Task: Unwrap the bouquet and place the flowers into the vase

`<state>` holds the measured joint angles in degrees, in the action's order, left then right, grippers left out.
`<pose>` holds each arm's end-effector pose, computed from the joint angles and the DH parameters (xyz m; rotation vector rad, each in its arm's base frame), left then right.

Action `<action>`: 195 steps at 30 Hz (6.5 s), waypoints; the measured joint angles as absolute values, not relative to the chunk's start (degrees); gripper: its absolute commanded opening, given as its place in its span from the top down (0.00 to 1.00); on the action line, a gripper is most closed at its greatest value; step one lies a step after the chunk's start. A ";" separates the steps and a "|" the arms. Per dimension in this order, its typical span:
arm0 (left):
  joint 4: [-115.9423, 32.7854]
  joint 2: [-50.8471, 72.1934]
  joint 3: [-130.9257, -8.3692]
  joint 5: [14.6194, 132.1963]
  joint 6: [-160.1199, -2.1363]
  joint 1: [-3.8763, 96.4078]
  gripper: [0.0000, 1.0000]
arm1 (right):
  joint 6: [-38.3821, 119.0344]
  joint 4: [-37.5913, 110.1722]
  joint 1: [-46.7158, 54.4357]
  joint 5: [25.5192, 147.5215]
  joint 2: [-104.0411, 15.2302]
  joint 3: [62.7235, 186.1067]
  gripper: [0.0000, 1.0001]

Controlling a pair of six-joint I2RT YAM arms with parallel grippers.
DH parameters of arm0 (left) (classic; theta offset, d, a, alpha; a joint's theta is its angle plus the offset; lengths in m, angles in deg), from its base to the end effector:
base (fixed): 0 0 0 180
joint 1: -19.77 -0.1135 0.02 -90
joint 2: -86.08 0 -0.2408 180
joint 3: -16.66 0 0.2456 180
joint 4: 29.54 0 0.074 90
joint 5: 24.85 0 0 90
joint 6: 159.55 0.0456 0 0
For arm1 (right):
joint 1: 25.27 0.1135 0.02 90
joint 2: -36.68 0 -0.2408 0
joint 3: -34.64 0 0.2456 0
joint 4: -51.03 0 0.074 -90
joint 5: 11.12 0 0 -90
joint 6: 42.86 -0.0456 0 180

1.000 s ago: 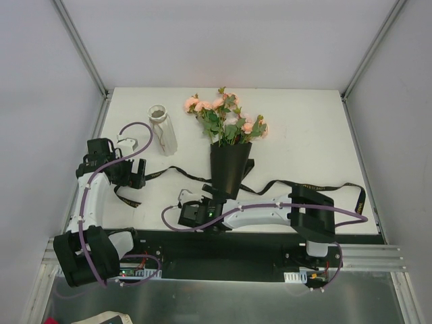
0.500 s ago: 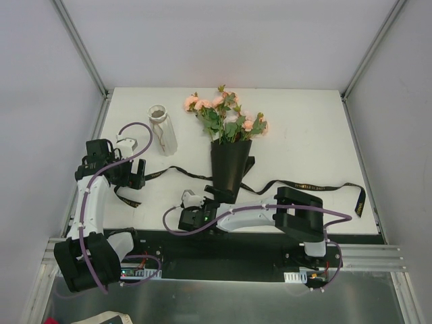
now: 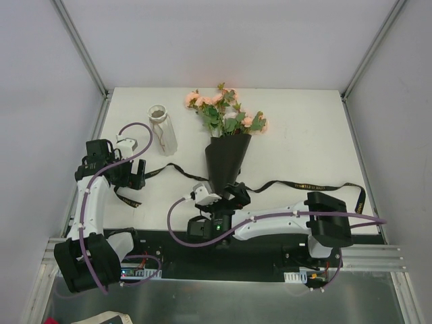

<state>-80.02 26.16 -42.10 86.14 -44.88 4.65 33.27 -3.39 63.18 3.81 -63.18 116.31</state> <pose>0.2139 0.0409 0.2255 0.3526 2.3703 -0.1335 0.0527 0.3189 0.1922 -0.9530 1.6121 -0.6746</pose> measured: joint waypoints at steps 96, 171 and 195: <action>-91.58 30.70 -59.56 88.15 -46.78 4.65 0.01 | 36.66 26.56 45.21 88.03 -71.66 133.49 0.18; -85.40 -27.65 -87.52 94.38 -46.02 44.67 1.00 | 35.11 12.83 1.26 86.89 -14.96 100.92 0.56; -93.59 18.60 -65.73 99.47 -42.96 63.19 1.00 | 37.60 12.70 -2.00 89.95 -29.39 114.67 0.60</action>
